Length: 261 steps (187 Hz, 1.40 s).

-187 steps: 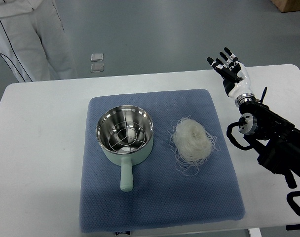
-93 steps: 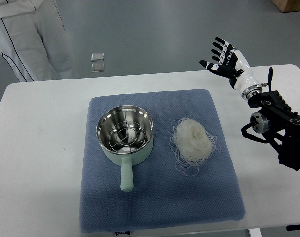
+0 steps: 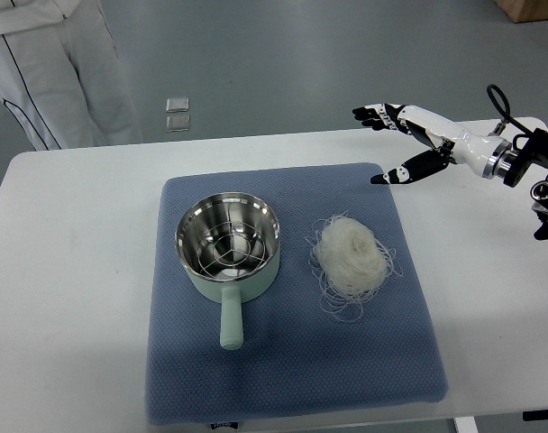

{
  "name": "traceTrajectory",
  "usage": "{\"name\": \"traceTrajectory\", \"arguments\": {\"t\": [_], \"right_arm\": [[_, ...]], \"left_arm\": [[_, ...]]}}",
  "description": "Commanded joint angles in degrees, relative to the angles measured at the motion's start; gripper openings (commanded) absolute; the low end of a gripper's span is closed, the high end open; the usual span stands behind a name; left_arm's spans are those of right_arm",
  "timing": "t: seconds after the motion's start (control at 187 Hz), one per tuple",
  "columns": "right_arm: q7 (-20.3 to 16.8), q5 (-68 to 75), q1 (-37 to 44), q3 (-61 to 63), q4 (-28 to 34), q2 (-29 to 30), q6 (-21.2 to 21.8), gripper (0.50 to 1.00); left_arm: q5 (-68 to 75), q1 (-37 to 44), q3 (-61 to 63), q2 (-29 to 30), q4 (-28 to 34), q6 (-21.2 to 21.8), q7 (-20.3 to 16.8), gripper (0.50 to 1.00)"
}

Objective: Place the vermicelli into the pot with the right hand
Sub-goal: 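Lower the right hand over the white vermicelli bundle, then close the right hand fingers around the vermicelli bundle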

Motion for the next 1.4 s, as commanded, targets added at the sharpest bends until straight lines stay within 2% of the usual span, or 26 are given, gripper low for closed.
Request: {"name": "traceTrajectory", "arguments": {"t": [0.0,0.161,0.359,0.67,0.826,1.045,1.394], "right_arm": [[0.0,-5.48,0.87,-0.11,3.55,-1.9,2.79,0.915],[0.35,-14.71,2.98,-2.74,7.41,-3.92,5.69,0.915],[0.44,-22.18,6.49,-10.48,11.72,-5.33,5.43,0.911],[0.44,-29.21,6.58,-11.45,13.13,-4.45,4.9,0.905],[0.27,-30.79,5.79,-11.62,13.3,-3.48,3.93,0.903],[-0.08,-32.11,5.44,-14.52,13.39,-2.16,0.33,0.901],[-0.44,-34.4,2.98,-14.88,12.16,-1.63,-1.78,0.901]], "left_arm": [[0.0,0.0,0.0,0.0,0.0,0.01,0.0,1.0],[0.0,0.0,0.0,0.0,0.0,0.01,0.0,1.0],[0.0,0.0,0.0,0.0,0.0,0.01,0.0,1.0],[0.0,0.0,0.0,0.0,0.0,-0.07,0.0,1.0],[0.0,0.0,0.0,0.0,0.0,0.01,0.0,1.0],[0.0,0.0,0.0,0.0,0.0,0.01,0.0,1.0],[0.0,0.0,0.0,0.0,0.0,0.01,0.0,1.0]]}}
